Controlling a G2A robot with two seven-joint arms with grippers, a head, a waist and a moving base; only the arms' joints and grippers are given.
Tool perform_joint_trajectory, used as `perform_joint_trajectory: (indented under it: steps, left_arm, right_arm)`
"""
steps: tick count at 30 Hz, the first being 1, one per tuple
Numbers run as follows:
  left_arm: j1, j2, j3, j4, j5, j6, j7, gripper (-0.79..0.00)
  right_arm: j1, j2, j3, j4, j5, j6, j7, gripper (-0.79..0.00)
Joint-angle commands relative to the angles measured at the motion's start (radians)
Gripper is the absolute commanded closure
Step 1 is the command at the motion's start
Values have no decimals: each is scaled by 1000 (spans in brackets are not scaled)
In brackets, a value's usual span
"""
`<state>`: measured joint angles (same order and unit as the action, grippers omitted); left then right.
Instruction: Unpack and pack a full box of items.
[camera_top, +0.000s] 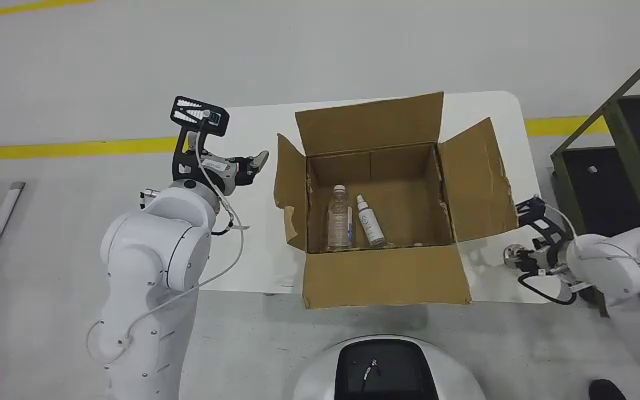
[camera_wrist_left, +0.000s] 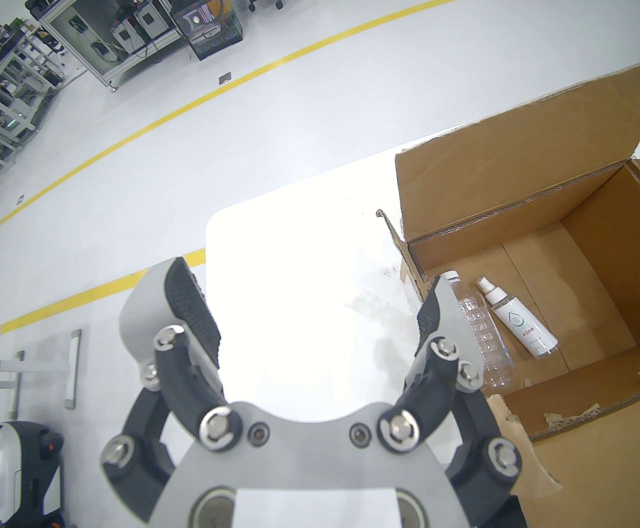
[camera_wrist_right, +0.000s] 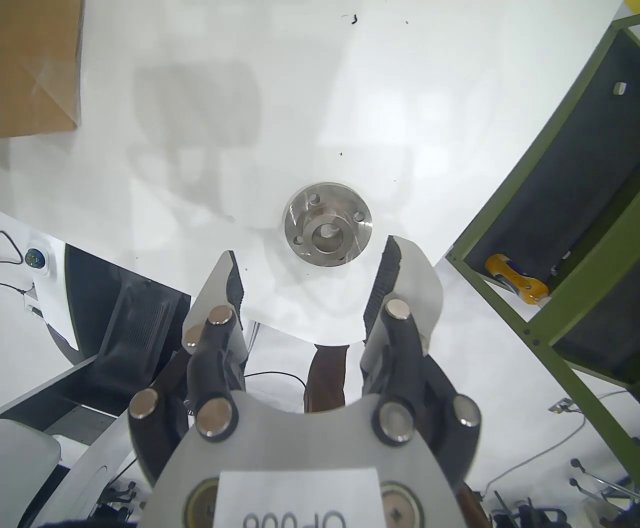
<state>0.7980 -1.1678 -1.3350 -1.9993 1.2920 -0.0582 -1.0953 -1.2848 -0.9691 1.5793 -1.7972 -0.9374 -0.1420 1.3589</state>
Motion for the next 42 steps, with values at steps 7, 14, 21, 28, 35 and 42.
perform_joint_trajectory:
  steps: [7, 14, 21, 28, 35, 42]
  left_arm:
    - [0, 0, 0, 0, 0, 0, 0, -785]
    - [0, 0, 0, 0, 0, 0, 0, -785]
    - [0, 0, 0, 0, 0, 0, 0, -785]
    - [0, 0, 0, 0, 0, 0, 0, -785]
    - [0, 0, 0, 0, 0, 0, 0, -785]
    - [0, 0, 0, 0, 0, 0, 0, -785]
  right_arm:
    - [16, 0, -43, 43, -34, 10, -35, -526]
    - [27, 0, -56, 71, -30, 20, -58, -382]
    - [38, 1, -68, 86, -33, 27, -65, -336]
    - [40, 1, -78, 94, -36, 33, -76, -345]
    - [44, 2, -82, 102, -41, 44, -89, -299]
    - [49, 3, -88, 113, -37, 44, -94, -169]
